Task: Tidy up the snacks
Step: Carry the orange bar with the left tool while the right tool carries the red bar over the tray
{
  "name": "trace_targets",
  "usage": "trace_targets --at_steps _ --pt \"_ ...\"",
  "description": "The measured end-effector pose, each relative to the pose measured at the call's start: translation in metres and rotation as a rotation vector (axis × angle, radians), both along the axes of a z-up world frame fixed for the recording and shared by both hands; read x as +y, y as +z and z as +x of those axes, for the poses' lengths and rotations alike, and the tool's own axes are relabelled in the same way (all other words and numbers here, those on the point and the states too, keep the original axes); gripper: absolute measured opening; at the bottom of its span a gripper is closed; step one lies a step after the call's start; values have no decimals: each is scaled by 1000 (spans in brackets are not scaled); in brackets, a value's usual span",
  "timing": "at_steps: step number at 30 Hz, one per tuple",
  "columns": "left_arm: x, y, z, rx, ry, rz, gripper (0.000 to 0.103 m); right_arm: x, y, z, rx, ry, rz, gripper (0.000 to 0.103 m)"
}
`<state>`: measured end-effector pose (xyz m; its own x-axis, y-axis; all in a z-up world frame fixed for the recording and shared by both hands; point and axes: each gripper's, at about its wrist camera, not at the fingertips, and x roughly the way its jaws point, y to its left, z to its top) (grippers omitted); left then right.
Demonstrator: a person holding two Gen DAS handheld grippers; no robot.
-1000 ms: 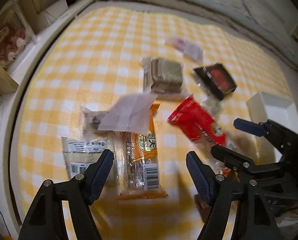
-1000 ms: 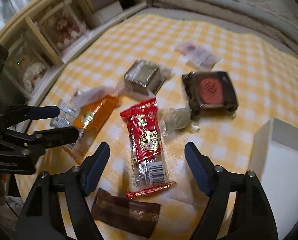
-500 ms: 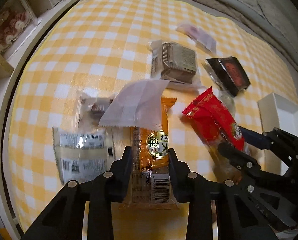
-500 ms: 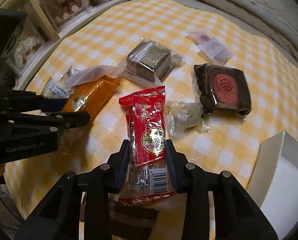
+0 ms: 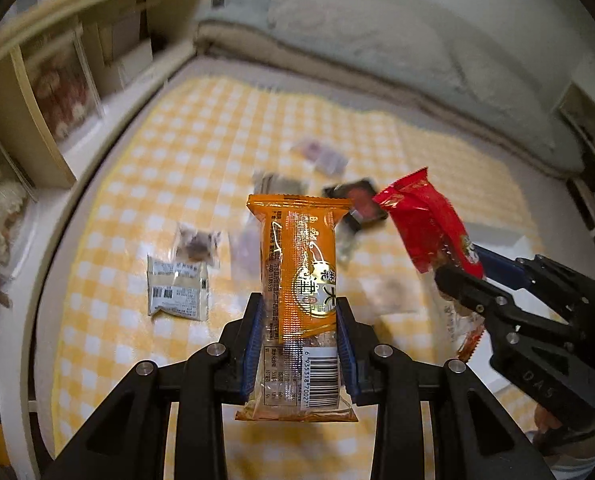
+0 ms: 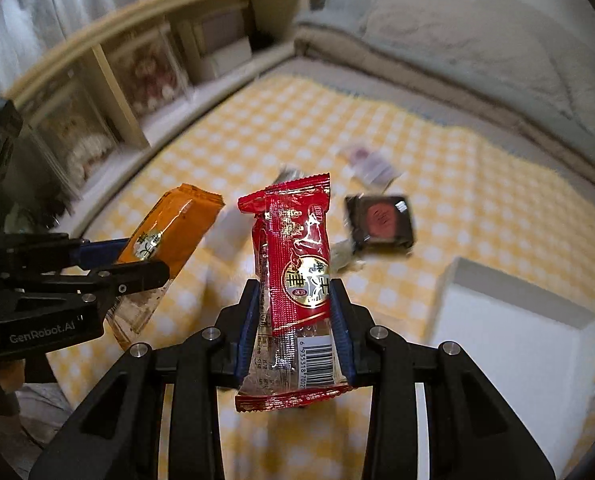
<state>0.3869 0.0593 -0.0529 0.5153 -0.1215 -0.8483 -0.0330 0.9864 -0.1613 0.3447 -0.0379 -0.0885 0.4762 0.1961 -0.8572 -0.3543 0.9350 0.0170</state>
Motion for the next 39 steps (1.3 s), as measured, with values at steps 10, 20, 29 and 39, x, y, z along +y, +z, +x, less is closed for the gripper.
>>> trace_targets --at_steps 10,20,29,39 --pt "-31 75 -75 -136 -77 -22 33 -43 80 -56 -142 -114 -30 35" --pt "-115 95 -84 -156 -146 -83 33 -140 120 -81 -174 -238 -44 35" --pt "-221 53 -73 -99 -225 -111 33 -253 118 -101 -170 -318 -61 35" --pt "-289 -3 -50 -35 -224 -180 33 -329 65 -114 -99 -342 -1 35"
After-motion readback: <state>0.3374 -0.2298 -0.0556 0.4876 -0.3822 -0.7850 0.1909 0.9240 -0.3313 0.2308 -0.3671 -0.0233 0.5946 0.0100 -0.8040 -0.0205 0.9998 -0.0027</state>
